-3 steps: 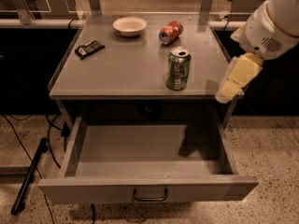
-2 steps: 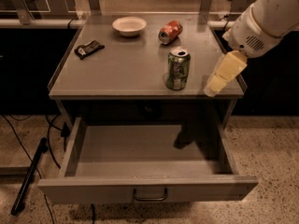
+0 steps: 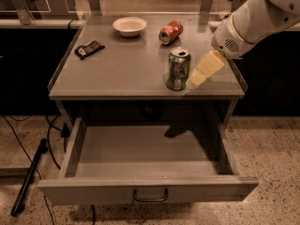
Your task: Place green can into top drawer
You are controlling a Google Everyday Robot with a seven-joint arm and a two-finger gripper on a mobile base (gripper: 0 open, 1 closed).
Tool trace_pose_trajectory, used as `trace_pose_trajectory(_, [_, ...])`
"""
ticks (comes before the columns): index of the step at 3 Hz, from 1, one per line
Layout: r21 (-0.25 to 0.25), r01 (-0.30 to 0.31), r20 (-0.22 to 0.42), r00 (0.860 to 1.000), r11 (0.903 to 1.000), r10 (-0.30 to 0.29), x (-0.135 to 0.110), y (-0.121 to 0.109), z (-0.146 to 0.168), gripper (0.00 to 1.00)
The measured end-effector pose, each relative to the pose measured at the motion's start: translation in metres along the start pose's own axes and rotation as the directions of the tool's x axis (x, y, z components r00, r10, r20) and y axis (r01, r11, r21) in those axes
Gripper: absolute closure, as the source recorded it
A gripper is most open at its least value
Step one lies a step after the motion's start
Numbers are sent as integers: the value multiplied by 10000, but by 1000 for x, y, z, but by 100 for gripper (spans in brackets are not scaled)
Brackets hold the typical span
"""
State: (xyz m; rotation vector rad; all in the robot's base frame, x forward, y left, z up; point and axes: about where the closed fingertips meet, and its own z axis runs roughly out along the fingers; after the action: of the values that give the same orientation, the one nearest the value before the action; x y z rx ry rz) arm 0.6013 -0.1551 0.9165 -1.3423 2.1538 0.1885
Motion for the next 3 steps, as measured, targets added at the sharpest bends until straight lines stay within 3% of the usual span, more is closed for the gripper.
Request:
trace_pose_trajectory(1, [4,-28,-43,10000,10000,28,1,0,1,0])
trace_pose_trajectory(3, [-631,-1395,103,9900,9882,1404,40,-8,46,0])
